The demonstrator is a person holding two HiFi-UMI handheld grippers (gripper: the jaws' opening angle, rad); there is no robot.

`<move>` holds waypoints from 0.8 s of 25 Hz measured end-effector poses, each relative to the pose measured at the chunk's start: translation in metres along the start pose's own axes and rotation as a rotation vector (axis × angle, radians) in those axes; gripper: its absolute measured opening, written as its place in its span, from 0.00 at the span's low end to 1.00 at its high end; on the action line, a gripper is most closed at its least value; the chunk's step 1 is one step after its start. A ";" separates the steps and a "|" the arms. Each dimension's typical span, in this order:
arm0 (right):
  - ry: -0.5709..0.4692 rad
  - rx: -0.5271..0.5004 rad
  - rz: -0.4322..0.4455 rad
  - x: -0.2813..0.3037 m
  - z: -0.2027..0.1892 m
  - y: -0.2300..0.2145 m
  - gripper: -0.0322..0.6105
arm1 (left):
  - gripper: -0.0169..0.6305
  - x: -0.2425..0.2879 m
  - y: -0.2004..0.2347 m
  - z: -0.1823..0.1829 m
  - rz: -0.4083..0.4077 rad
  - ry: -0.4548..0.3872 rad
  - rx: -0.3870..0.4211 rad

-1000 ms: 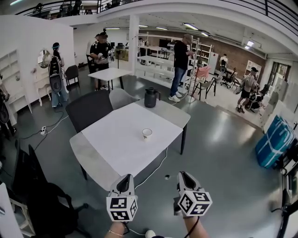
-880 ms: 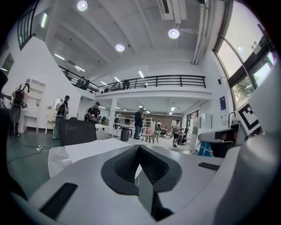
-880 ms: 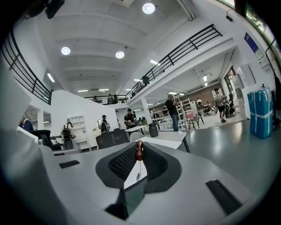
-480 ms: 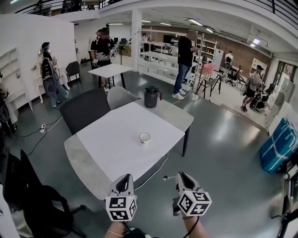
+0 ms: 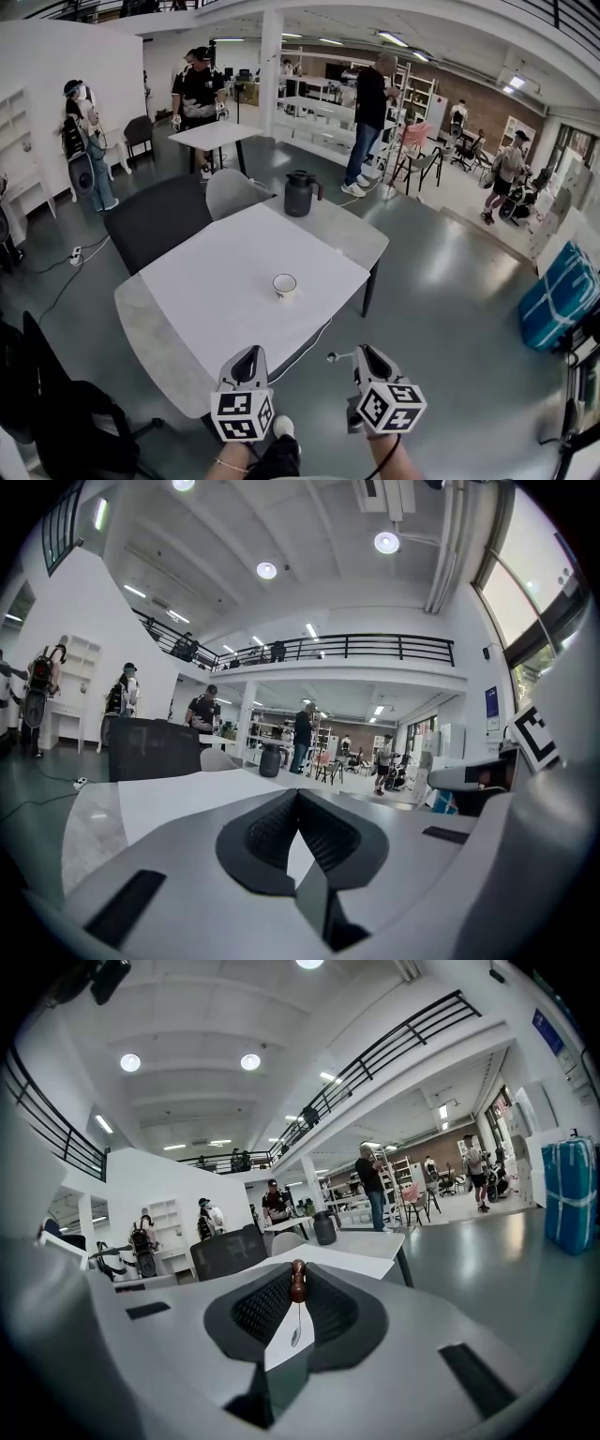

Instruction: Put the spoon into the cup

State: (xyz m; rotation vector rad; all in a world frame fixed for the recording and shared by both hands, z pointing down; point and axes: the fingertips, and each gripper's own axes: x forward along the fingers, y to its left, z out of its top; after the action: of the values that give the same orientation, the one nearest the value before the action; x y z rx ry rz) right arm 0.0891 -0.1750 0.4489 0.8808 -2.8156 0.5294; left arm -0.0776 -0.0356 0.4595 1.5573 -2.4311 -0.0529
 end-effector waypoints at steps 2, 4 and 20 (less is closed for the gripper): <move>-0.007 -0.004 0.000 0.012 0.009 -0.005 0.15 | 0.05 0.015 0.000 0.005 -0.004 -0.003 -0.001; -0.013 -0.002 -0.001 0.027 0.016 -0.010 0.15 | 0.05 0.031 0.001 0.007 -0.008 -0.004 0.000; -0.021 -0.059 0.051 0.168 0.082 -0.008 0.15 | 0.05 0.154 0.061 0.057 0.033 -0.030 -0.033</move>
State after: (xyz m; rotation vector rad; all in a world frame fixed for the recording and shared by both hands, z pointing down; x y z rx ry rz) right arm -0.0465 -0.2999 0.4151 0.8096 -2.8638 0.4432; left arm -0.2055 -0.1542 0.4444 1.5123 -2.4655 -0.1102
